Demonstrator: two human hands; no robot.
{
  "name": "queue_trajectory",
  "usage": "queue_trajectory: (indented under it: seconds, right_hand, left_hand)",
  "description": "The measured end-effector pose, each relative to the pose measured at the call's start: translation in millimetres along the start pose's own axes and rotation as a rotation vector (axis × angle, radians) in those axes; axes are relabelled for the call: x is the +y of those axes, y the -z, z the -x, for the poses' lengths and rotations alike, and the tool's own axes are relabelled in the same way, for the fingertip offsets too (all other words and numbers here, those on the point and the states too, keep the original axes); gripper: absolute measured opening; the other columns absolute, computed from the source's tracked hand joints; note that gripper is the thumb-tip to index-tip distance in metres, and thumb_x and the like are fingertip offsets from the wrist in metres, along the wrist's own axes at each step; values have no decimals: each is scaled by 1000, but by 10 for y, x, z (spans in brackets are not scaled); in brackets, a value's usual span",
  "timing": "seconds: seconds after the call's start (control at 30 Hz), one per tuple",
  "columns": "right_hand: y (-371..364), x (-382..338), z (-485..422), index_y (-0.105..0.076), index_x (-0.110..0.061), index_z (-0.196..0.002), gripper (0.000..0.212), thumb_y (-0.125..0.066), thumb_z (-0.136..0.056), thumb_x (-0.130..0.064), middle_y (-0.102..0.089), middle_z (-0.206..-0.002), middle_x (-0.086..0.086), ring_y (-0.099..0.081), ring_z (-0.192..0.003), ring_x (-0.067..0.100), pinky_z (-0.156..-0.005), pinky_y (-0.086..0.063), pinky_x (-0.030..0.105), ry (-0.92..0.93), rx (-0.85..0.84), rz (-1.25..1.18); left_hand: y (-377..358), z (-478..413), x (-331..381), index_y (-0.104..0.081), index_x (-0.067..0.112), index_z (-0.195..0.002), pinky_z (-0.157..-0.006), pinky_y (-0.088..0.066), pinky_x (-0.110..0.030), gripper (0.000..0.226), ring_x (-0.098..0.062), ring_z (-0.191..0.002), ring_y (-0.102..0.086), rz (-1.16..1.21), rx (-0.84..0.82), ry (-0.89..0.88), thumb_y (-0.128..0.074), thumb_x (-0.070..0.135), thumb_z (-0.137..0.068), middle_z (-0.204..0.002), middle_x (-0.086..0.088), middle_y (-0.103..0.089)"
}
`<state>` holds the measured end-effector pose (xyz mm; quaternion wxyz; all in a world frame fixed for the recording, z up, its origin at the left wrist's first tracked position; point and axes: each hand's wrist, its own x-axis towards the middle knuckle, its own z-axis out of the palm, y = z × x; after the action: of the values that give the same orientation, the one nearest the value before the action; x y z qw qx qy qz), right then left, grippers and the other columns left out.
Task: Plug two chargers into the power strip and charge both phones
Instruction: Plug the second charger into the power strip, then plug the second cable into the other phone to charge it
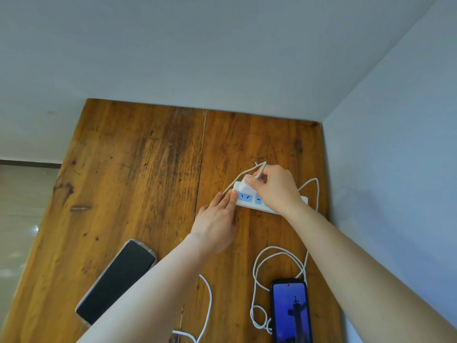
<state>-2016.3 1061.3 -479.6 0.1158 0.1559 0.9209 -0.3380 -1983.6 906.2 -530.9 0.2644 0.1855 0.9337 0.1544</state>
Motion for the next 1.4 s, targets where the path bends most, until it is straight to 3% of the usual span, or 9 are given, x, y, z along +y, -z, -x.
queue_trajectory:
  seconds: [0.13,0.27,0.47,0.8,0.9,1.0,1.13,1.27,1.4]
  right_hand:
    - [-106,20,97,-64,-13,-100,26,-60,-89,-36,-68,-97,5,-53,-78,10,-54,-41,16,63,65,16]
    - [-198,5,126,-64,-12,-101,28,-61,-88,-36,-68,-99,6,-58,-84,14,-66,-51,25,48,90,13]
    - [-221,3,131,-63,-12,-105,29,-61,-88,-36,-68,-104,8,-63,-92,20,-71,-54,28,19,86,26]
    - [-318,-29,221,-61,-10,-112,35,-60,-89,-36,-66,-109,9,-61,-96,19,-67,-46,23,-41,153,7]
    - [-394,-48,401,-48,-12,-126,47,-65,-87,-31,-56,-125,8,-57,-109,24,-81,-51,32,-88,247,-105]
    - [-571,-74,727,-40,-17,-117,45,-68,-84,-30,-49,-122,7,-57,-103,21,-71,-54,27,-129,320,-195]
    - [-933,-103,1245,-42,-20,-113,40,-66,-84,-33,-47,-120,3,-52,-90,12,-66,-43,23,-115,180,-149]
    - [-1301,-161,1790,-44,-21,-114,35,-63,-87,-32,-47,-118,0,-48,-78,10,-66,-41,26,-86,46,-82]
    - [-1663,-269,2289,-45,-22,-115,29,-58,-90,-30,-45,-117,-3,-54,-66,9,-52,-39,21,-125,-49,-51]
  left_hand:
    - [8,-3,15,1,23,-152,-115,-22,-41,76,-18,-147,0,-1,13,-8,-46,22,-92,-161,4,-6]
    - [0,-9,34,1,21,-152,-114,-26,-40,82,-16,-147,0,61,-5,1,-50,20,-88,-161,2,-5]
    - [-10,-12,38,-1,22,-152,-113,-29,-40,82,-16,-147,-1,76,-12,21,-52,21,-87,-161,2,-7]
    - [98,25,30,-2,25,-152,-113,-27,-47,82,-21,-147,-3,18,-88,67,-53,22,-88,-161,3,-6]
    - [179,244,-56,-9,23,-152,-112,-29,-47,78,-24,-146,-12,91,-17,85,-52,19,-87,-161,0,-13]
    - [191,577,-246,-20,21,-150,-107,-36,-43,72,-25,-142,-24,93,101,102,-53,15,-87,-158,-2,-24]
    - [121,1039,-590,-29,19,-147,-107,-36,-40,62,-25,-141,-27,73,172,148,-51,16,-90,-155,-3,-30]
    - [14,1518,-945,-36,17,-144,-108,-34,-40,55,-25,-139,-31,129,242,193,-47,16,-90,-152,-4,-36]
    - [-99,1993,-1284,-39,13,-142,-110,-31,-40,52,-26,-138,-30,155,272,221,-46,14,-90,-150,-7,-39]
